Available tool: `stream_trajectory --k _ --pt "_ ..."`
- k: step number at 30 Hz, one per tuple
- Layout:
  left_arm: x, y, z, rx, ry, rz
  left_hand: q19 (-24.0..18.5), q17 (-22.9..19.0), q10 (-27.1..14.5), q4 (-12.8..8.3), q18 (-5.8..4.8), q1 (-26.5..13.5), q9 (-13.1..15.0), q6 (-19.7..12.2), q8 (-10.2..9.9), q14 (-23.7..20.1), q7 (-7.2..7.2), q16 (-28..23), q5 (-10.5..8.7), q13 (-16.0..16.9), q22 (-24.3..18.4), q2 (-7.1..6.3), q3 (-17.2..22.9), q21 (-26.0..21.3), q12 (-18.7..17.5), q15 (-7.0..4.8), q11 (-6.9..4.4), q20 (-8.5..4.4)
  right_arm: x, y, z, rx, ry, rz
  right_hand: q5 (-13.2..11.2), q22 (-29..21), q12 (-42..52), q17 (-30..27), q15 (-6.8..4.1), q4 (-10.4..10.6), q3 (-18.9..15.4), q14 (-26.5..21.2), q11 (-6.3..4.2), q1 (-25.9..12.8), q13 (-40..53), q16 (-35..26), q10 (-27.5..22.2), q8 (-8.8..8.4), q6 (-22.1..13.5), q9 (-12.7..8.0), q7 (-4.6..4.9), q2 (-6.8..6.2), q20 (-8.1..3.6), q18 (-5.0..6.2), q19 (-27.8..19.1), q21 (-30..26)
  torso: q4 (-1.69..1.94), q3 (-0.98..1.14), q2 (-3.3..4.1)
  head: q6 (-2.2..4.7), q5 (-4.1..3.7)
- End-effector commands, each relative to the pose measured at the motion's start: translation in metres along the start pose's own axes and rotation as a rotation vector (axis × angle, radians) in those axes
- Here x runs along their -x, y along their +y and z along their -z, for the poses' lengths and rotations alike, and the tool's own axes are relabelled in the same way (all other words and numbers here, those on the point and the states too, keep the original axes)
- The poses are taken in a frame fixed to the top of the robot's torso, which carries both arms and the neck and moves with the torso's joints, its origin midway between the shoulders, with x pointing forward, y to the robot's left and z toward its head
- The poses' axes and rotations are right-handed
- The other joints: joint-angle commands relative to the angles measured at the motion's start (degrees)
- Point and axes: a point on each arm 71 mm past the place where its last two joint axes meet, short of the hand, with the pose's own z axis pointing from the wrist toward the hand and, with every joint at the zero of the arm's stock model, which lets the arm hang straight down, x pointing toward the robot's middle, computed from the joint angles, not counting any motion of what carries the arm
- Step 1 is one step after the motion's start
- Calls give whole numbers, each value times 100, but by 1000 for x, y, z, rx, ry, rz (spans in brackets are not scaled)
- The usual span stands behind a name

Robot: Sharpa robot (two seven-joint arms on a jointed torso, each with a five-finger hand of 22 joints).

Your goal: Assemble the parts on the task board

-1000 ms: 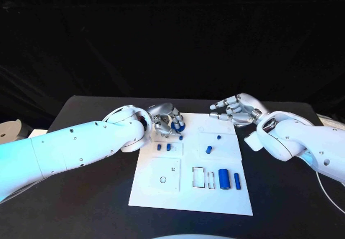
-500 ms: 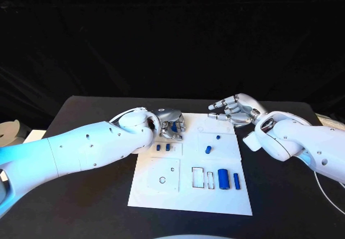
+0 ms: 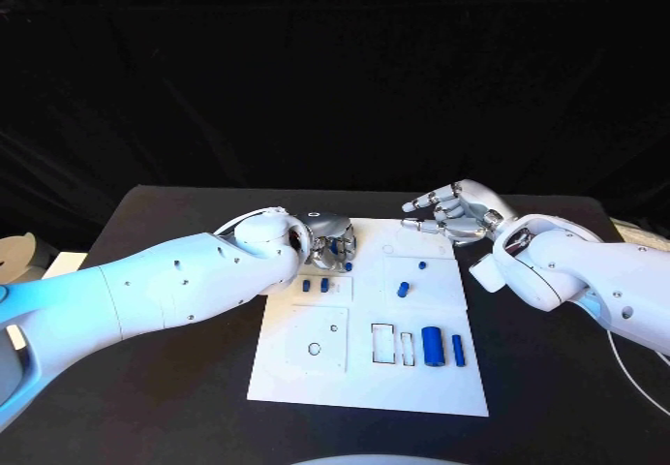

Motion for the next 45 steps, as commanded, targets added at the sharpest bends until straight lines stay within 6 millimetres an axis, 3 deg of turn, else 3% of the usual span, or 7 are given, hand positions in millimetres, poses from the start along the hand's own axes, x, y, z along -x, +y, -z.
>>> stream_trajectory --k 1,24,32,45 --pt "-2 -2 -2 -18 29 -14 86 -16 85 -14 -64 7 -26 81 -52 195 -9 3 -6 -46 12 49 97 32 -50 -56 -4 -13 -2 1 0 13 12 9 34 -4 -23 883 -19 18 -9 456 -21 -25 8 -28 5 -2 30 7 -7 52 -27 59 -30 -20 4 -1 -3 -7 -1" --pt "-6 -10 -5 -36 72 13 127 -130 266 -141 -103 -57 -145 218 -219 186 -13 50 -12 -225 206 -54 464 219 -263 -64 -12 -37 -1 2 1 18 0 12 39 -4 -23 881 -20 15 -8 456 -21 -19 8 -30 5 -1 32 7 -8 56 -28 60 -30 -21 -1 2 -6 -15 9" --pt "-5 -13 -6 -38 63 16 126 -208 186 -184 -97 -173 -255 2 -443 175 0 62 -15 -296 172 -171 581 166 -414 -46 16 -27 -1 2 1 18 0 12 39 -4 -23 881 -20 15 -8 456 -21 -19 8 -30 5 -1 32 7 -8 56 -28 60 -30 -21 -2 2 -6 -10 13" --pt "-7 -11 -7 0 88 8 137 -250 360 -276 -99 -175 -261 229 -433 169 3 108 -10 -277 216 -62 831 197 -412 -58 0 -27 -1 2 1 17 1 11 39 -4 -23 881 -20 15 -8 456 -21 -19 8 -30 5 -1 32 7 -8 56 -28 60 -30 -21 -4 0 -3 -16 3"
